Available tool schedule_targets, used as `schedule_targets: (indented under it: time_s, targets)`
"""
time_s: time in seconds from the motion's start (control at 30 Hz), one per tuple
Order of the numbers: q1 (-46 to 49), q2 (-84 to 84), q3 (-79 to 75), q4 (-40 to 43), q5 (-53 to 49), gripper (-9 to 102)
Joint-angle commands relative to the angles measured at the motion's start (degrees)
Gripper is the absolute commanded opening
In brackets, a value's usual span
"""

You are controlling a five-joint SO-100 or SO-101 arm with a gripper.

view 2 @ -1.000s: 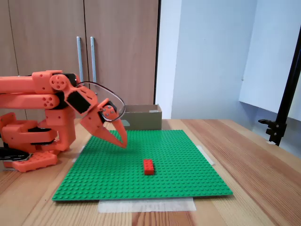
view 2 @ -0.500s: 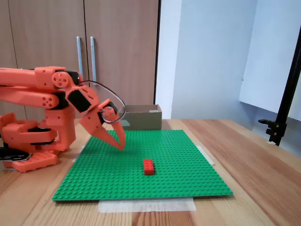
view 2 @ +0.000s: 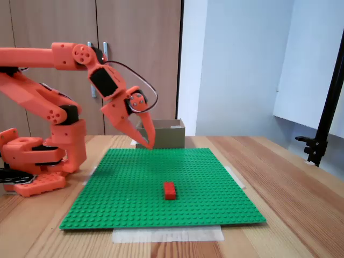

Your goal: Pick the red lego block and put it in the box.

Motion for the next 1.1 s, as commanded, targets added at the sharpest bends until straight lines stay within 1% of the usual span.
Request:
schedule_targets:
  time_s: [0.0,0.23,0.5,0.6,0.7,1.0,1.07]
  targets:
    - [0.62,-5.19,-8.44,2.37,0.7,0]
    - [2.9,-16.08,-19.6,7.29,-0.44,0]
    - [5.71,-29.18,-31.38,12.74,-4.57,0]
    - [5.98,-33.49,-35.24,14.15,-7.73,0]
    - [5.98,-36.83,-37.97,15.29,-9.84,0]
    - [6.68,-44.3,-43.07,17.75,-9.58,0]
    - [6.86,-45.7,-43.42,18.02,-10.55,2]
